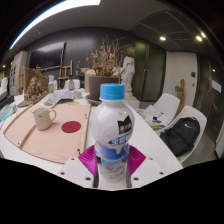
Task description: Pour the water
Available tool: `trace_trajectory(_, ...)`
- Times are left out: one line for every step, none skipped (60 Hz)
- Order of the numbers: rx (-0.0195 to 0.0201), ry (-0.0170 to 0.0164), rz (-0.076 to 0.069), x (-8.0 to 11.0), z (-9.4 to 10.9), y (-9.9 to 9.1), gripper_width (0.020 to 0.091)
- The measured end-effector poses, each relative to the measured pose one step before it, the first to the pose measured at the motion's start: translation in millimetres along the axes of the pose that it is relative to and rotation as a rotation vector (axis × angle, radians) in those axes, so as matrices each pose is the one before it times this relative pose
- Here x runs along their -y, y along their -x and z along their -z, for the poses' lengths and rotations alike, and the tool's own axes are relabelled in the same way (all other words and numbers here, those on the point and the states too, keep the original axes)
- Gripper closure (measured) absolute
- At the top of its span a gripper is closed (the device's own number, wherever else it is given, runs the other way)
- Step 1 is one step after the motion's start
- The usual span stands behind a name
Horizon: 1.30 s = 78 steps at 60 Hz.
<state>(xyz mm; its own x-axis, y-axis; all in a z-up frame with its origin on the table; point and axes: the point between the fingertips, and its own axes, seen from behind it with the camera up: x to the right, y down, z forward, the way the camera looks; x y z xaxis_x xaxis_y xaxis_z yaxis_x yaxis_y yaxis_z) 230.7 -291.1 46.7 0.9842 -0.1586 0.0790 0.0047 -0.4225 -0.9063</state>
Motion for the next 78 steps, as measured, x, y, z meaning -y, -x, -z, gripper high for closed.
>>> trace_trajectory(-0.00678,-0.00241,0.0042,2.56,0.46,-1.33,0.0743)
trace_trajectory(-0.00629,-0.00234,0.0058,2.95,0.34,-1.17,0.0742)
trace_trajectory(-0.00452,0.00115,0.0084,3.98,0.28,-0.06,0.0742)
trace_trajectory(-0.00456,0.00053,0.0093,3.44,0.22,0.34,0.0742)
trace_trajectory(-0.00644,-0.00091,0.009,4.01,-0.06,-0.7,0.0743)
trace_trajectory(-0.00844,-0.0031,0.0079,4.58,0.47,-1.13,0.0742)
trace_trajectory(-0.00946,-0.00406,0.009,5.25,-0.14,-1.01,0.0742)
trace_trajectory(-0.00758,-0.0031,0.0112,5.57,-0.26,-0.28,0.0742)
trace_trajectory(-0.00655,-0.00307,0.0128,5.71,-0.41,0.01,0.0742)
trace_trajectory(-0.00813,-0.00421,0.0125,6.47,-0.3,-0.38,0.0742)
trace_trajectory(-0.00667,-0.0053,0.0112,5.61,-2.59,-1.41,0.0742)
trace_trajectory(-0.01302,-0.00342,0.017,7.25,-0.5,0.08,0.0742)
trace_trajectory(-0.01138,-0.00282,0.0179,7.21,-0.73,-0.26,0.0742)
trace_trajectory(-0.00978,-0.00342,0.0192,7.04,-1.02,0.33,0.0742)
trace_trajectory(-0.00945,-0.00537,0.0191,7.81,-1.21,0.42,0.0742)
trace_trajectory(-0.01052,-0.00639,0.0196,7.84,-1.16,0.36,0.0743)
trace_trajectory(-0.01133,-0.00624,0.0222,7.86,-1.43,0.54,0.0743)
trace_trajectory(-0.01295,-0.00569,0.0269,7.82,-1.75,0.47,0.0742)
trace_trajectory(-0.01486,-0.00507,0.0298,7.56,-1.79,0.06,0.0743)
trace_trajectory(-0.01479,-0.00609,0.0308,7.67,-2.23,-0.33,0.0742)
trace_trajectory(-0.01378,-0.00615,0.0323,7.27,-4.23,-0.88,0.0742)
trace_trajectory(-0.01536,-0.00618,0.0343,8.28,-1.77,1.45,0.0741)
trace_trajectory(-0.01444,-0.00593,0.0337,7.47,-2.59,3.46,0.0741)
trace_trajectory(-0.01244,-0.00658,0.0359,8.35,-2.26,2.26,0.0742)
trace_trajectory(-0.01148,-0.00703,0.0363,8.09,-2.24,2.74,0.0741)
trace_trajectory(-0.01056,-0.00742,0.0375,8.1,-2.08,2.55,0.0742)
trace_trajectory(-0.00972,-0.00725,0.0393,8.07,-2.18,2.95,0.0742)
trace_trajectory(-0.00938,-0.00718,0.0415,7.94,-2.53,3.08,0.0743)
trace_trajectory(-0.01028,-0.00764,0.0422,7.7,-2.16,2.55,0.0743)
trace_trajectory(-0.01057,-0.00974,0.0414,8.22,-2.35,2.48,0.0743)
trace_trajectory(-0.0092,-0.01213,0.0403,8.5,-2.09,2.86,0.0743)
trace_trajectory(-0.00291,-0.01521,0.0394,8.56,-3.72,2.26,0.0744)
trace_trajectory(-0.00638,-0.01268,0.0436,7.97,-1.71,3.32,0.0744)
trace_trajectory(-0.00619,-0.01201,0.0457,7.89,-1.94,3.65,0.0744)
trace_trajectory(-0.0089,-0.01073,0.045,6.78,-1.54,3.76,0.0744)
trace_trajectory(-0.00876,-0.01323,0.0465,7.59,-1.7,3.48,0.0744)
trace_trajectory(-0.00968,-0.01397,0.0471,7.62,-2.14,3.26,0.0744)
trace_trajectory(-0.01029,-0.01389,0.0486,7.36,-1.94,3.25,0.0744)
trace_trajectory(-0.00912,-0.01306,0.0499,6.95,-1.53,3.21,0.0744)
trace_trajectory(-0.0068,-0.01321,0.0485,6.74,-2.07,3.8,0.0745)
trace_trajectory(-0.0056,-0.01301,0.046,6.77,-1.37,3.54,0.0745)
trace_trajectory(-0.00501,-0.01187,0.0425,6.14,-0.99,2.76,0.0746)
trace_trajectory(-0.00602,-0.011,0.0398,5.91,-1.5,2.52,0.0746)
trace_trajectory(-0.00624,-0.00967,0.0396,5.59,-1.54,2.53,0.0746)
trace_trajectory(-0.00539,-0.009,0.0423,5.1,-1.39,2.63,0.0746)
trace_trajectory(-0.00368,-0.01071,0.0432,5.73,-3.87,2.79,0.0746)
trace_trajectory(-0.00728,-0.00619,0.0438,3.61,-0.95,1.25,0.0746)
trace_trajectory(-0.01044,-0.00505,0.0425,3.71,-1.01,0.64,0.0745)
trace_trajectory(-0.01029,-0.00526,0.0375,3.48,-1.24,0.59,0.0745)
trace_trajectory(-0.01337,-0.00166,0.0414,2.41,-0.78,-0.47,0.0745)
trace_trajectory(-0.01228,-0.00025,0.037,2.96,-1.5,-0.28,0.0745)
trace_trajectory(-0.00891,0.00141,0.032,1.44,-1.58,1.08,0.0744)
trace_trajectory(-0.00408,0.00355,0.0275,1.1,-1.54,2.45,0.0743)
trace_trajectory(0.00136,0.00464,0.0242,0.39,-1.55,2.93,0.0743)
trace_trajectory(0.00445,0.00419,0.0204,0.45,-1.28,3.37,0.0743)
trace_trajectory(0.00598,0.00305,0.0175,0.87,-0.87,3.37,0.0743)
trace_trajectory(0.00504,0.002,0.0165,0.83,-0.75,2.81,0.0743)
trace_trajectory(-0.00166,-0.00404,0.0195,-3.43,-2.89,4.1,0.0742)
trace_trajectory(0.00172,0.00389,0.0161,1.8,1.72,0.9,0.0742)
trace_trajectory(0.00305,-0.00087,0.0162,2.78,-0.49,-1.3,0.0743)
trace_trajectory(-0.00155,0.00077,0.0145,1.62,0.28,0.2,0.0743)
trace_trajectory(-0.00147,-0.0008,0.011,1.35,0.26,0.11,0.0743)
trace_trajectory(-0.00104,-0.00235,0.0065,1.4,0.41,0.09,0.0743)
trace_trajectory(-0.0004,-0.00361,0.0021,1.31,0.02,-0.27,0.0743)
trace_trajectory(0.00187,-0.00205,-0.0006,0.85,0.05,0.18,0.0743)
trace_trajectory(0.00304,0.00099,-0.0021,0.14,0.22,0.08,0.0743)
trace_trajectory(0.00307,0.00262,-0.0025,-0.12,0.24,-0.19,0.0744)
trace_trajectory(0.00177,0.00225,-0.0045,-0.4,0.16,-0.6,0.0743)
trace_trajectory(0.0015,0.0016,-0.0068,-0.08,0.35,-0.94,0.0744)
trace_trajectory(0.00197,0.00124,-0.0095,0.01,0.18,-0.7,0.0744)
trace_trajectory(0.0004,-0.00076,-0.0097,-2.0,-0.57,0.74,0.0745)
trace_trajectory(0.00479,0.00403,-0.0179,1.02,-0.34,-1.11,0.0743)
trace_trajectory(0.00442,0.00252,-0.0188,0.12,-0.03,-1.11,0.0742)
trace_trajectory(0.007,0.00162,-0.0251,0.35,0.14,-0.85,0.0742)
trace_trajectory(0.01117,0.00058,-0.033,0.7,-0.19,-0.67,0.0742)
trace_trajectory(0.01203,-0.0018,-0.0356,-1.73,0.95,-2.53,0.0742)
trace_trajectory(0.0121,0.00171,-0.0443,0.79,0.2,-1.04,0.0742)
trace_trajectory(0.01275,0.00324,-0.0484,-0.06,0.31,-0.69,0.0741)
